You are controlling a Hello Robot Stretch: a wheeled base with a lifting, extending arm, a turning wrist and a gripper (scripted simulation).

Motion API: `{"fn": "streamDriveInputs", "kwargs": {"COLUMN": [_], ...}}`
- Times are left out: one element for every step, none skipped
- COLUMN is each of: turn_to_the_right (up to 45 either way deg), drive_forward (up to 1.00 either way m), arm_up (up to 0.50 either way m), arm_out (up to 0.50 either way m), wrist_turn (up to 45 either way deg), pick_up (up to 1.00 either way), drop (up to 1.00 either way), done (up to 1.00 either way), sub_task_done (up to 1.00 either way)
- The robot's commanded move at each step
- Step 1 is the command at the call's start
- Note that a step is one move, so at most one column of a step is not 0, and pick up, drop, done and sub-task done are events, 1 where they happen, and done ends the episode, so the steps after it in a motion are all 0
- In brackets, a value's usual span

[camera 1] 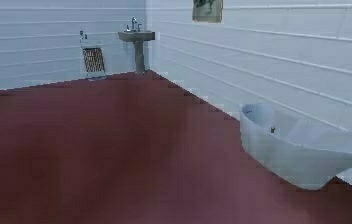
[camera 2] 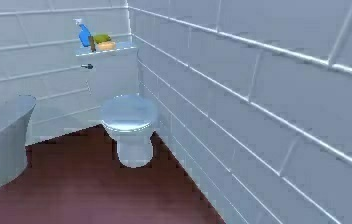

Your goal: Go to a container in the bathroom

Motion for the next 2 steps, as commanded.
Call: {"fn": "streamDriveInputs", "kwargs": {"turn_to_the_right": [-27.0,0.0], "drive_forward": [0.00,1.00], "arm_up": [0.00,0.00], "arm_out": [0.00,0.00], "wrist_turn": [0.0,0.0], "pick_up": [0.00,0.00], "drop": [0.00,0.00], "done": [0.00,0.00], "sub_task_done": [0.00,0.00]}}
